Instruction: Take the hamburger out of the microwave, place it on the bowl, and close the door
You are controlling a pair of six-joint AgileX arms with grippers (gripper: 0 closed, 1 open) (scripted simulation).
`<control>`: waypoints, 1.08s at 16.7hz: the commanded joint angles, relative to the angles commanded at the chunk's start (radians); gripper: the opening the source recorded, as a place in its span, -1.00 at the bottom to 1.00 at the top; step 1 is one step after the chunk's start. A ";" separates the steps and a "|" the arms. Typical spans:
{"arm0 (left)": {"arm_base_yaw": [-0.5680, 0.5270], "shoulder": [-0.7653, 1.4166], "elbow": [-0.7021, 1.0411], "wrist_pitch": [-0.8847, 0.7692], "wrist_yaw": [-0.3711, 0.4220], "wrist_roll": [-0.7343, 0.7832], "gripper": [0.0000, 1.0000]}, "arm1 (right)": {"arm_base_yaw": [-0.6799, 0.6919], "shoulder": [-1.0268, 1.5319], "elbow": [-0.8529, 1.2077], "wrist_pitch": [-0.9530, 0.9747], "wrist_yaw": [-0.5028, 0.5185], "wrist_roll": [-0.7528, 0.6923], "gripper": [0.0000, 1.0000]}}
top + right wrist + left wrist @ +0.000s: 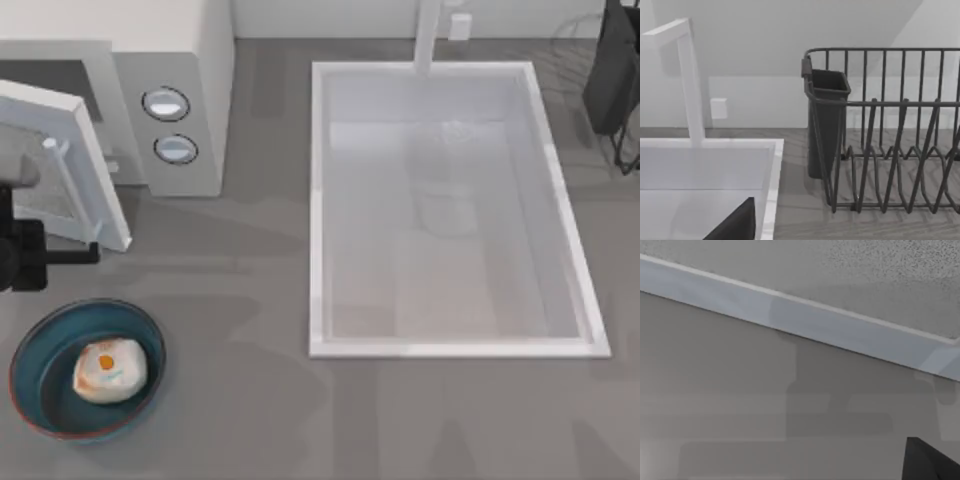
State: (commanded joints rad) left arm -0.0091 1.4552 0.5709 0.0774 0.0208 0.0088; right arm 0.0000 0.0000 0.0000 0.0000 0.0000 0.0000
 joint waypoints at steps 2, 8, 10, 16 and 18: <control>-0.002 0.073 0.046 0.035 -0.001 0.000 -1.00 | 0.000 0.000 0.000 0.000 0.000 0.000 1.00; 0.001 0.101 0.067 0.051 -0.001 0.000 -1.00 | 0.000 0.000 0.000 0.000 0.000 0.000 1.00; 0.000 0.118 0.083 0.049 -0.001 0.000 -1.00 | 0.000 0.000 0.000 0.000 0.000 0.000 1.00; -0.005 0.367 0.356 0.031 -0.002 -0.002 -1.00 | 0.000 0.000 0.000 0.000 0.000 0.000 1.00; -0.006 0.436 0.431 0.023 -0.002 -0.002 -1.00 | 0.000 0.000 0.000 0.000 0.000 0.000 1.00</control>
State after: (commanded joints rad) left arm -0.0154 1.8908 1.0020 0.1007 0.0188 0.0065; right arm 0.0000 0.0000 0.0000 0.0000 0.0000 0.0000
